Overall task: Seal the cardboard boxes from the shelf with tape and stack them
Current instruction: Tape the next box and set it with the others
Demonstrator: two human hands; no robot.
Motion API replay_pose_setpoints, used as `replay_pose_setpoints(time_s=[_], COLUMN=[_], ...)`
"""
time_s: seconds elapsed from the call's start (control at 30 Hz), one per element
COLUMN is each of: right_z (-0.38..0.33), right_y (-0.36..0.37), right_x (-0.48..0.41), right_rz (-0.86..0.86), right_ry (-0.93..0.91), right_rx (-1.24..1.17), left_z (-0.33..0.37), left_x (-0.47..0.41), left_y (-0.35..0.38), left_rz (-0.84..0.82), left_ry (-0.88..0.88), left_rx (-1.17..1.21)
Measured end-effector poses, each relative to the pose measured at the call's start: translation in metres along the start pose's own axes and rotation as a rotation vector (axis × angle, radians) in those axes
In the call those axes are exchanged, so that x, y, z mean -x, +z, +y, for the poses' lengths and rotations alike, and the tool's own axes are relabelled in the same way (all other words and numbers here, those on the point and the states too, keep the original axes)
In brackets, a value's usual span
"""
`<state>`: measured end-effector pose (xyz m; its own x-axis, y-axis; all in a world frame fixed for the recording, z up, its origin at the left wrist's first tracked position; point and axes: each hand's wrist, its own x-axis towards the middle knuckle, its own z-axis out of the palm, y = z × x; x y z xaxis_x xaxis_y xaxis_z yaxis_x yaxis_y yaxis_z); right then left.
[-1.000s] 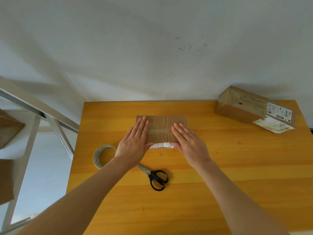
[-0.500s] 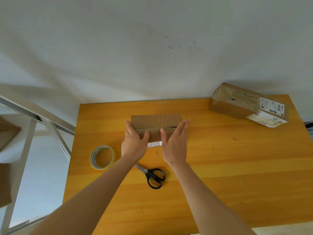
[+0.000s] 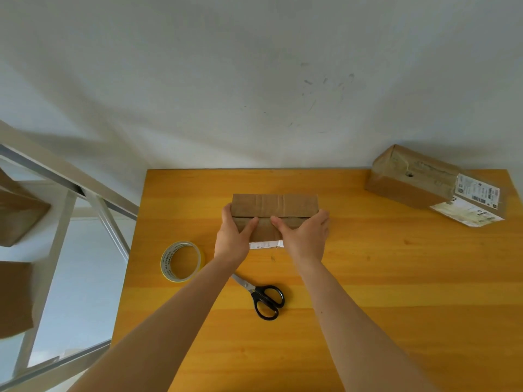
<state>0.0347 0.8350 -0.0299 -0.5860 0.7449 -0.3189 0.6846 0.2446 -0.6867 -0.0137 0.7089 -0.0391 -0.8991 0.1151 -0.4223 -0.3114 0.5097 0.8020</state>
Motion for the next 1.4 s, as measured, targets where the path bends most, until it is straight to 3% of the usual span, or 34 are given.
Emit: replay_pose_setpoints(time_s=[0.27,0.4,0.6,0.67,0.77,0.83,1.03,1.1,1.23,1.4], right_z=[0.003,-0.004,0.013,0.012,0.002,-0.005,-0.029,-0.03,-0.023,-0.021], right_y=[-0.014,-0.008,-0.022,-0.025,-0.021,-0.014,0.003,0.009,0.01,0.006], right_x=[-0.004,0.0,-0.008,-0.011,-0.015,-0.022,-0.055,-0.057,-0.047,-0.049], right_rz=[-0.146,-0.069,-0.088,-0.053,-0.019,-0.051,-0.045,-0.081,0.05,0.001], right_ry=[0.092,0.064,0.101,-0.044,-0.57,-0.72,-0.52,-0.484,-0.575,-0.618], right_rx=[-0.251,-0.127,-0.343,-0.212,0.315,0.528,0.713,0.753,0.802,0.792], left_z=[-0.002,-0.001,0.004,0.008,0.013,0.015,0.042,0.043,0.036,0.033], left_x=[0.003,0.006,-0.002,-0.002,-0.007,-0.011,-0.037,-0.036,-0.027,-0.041], left_y=[-0.01,-0.005,-0.01,-0.014,-0.011,-0.001,0.025,0.031,0.033,0.025], left_rz=[-0.109,-0.054,-0.078,-0.018,0.033,-0.008,0.035,0.055,0.191,0.102], left_ry=[-0.006,-0.005,0.0,0.192,0.633,0.689,0.442,0.446,0.516,0.553], left_rx=[0.12,0.189,0.096,-0.158,-0.7,-0.882,-0.952,-1.027,-1.031,-1.113])
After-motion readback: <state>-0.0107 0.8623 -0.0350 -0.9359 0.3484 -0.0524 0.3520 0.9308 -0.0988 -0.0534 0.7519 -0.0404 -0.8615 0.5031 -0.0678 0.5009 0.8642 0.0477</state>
